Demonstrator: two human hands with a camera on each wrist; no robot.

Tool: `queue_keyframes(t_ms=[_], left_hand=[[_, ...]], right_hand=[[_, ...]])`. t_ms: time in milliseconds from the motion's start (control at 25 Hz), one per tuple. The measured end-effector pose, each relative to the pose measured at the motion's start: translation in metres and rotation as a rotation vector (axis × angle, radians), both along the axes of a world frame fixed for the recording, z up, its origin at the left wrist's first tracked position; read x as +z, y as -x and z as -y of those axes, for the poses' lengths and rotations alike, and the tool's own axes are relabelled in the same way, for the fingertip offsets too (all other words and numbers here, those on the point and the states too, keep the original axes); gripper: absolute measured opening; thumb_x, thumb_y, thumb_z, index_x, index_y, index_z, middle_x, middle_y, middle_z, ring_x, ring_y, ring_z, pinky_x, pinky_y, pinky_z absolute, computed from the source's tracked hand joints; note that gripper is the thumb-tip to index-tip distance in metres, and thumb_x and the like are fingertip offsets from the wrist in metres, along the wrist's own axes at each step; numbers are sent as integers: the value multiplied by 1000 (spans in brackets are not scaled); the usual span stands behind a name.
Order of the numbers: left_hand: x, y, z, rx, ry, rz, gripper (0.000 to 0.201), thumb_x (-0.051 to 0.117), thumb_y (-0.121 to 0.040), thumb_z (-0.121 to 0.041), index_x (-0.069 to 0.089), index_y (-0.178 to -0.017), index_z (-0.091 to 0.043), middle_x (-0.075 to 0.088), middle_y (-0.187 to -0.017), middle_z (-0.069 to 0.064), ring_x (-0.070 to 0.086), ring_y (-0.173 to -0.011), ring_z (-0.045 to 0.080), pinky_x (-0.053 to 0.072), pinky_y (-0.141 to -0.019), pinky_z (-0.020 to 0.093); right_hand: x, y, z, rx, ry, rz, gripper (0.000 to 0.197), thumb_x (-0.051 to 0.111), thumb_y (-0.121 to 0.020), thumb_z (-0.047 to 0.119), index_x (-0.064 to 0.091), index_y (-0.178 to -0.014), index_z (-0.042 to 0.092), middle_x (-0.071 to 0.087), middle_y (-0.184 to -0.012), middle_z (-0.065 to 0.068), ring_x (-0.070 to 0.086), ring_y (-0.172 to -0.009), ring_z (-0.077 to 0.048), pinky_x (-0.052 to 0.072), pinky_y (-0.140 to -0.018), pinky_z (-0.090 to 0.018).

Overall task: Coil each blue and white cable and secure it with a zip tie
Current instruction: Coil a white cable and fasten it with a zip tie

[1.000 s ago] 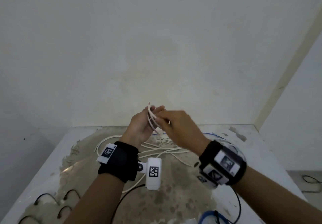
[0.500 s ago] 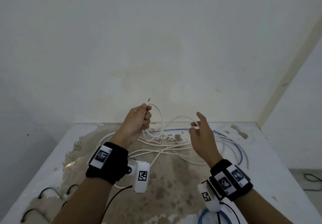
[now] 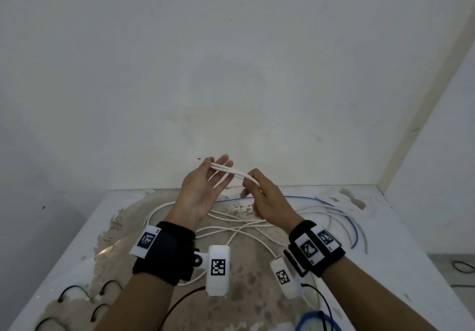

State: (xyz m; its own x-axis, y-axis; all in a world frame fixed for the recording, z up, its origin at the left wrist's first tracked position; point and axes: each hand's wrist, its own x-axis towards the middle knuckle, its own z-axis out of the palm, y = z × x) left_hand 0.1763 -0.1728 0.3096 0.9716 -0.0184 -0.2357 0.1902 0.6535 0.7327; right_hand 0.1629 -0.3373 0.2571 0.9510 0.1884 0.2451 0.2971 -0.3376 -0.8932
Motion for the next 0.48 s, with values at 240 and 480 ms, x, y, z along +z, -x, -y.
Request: queue_keyframes(t_ms=[240, 480], left_hand=[[-30, 0, -31, 346, -1254, 271, 33, 70, -86, -35, 49, -100, -13, 53, -94, 3, 53, -86, 19, 44, -78, 34], [-6, 2, -20, -302, -1067, 488, 40, 30, -102, -14, 67, -89, -9, 48, -56, -5, 42, -47, 16, 38, -49, 28]], right_hand=[[31, -15, 29, 282, 437, -23, 31, 35, -108, 36, 53, -86, 22, 48, -75, 2, 44, -69, -17, 41, -66, -32], [52, -27, 40, 335, 500, -93, 32, 35, -108, 37, 54, -88, 21, 44, -71, 7, 36, -57, -9, 36, -59, -24]])
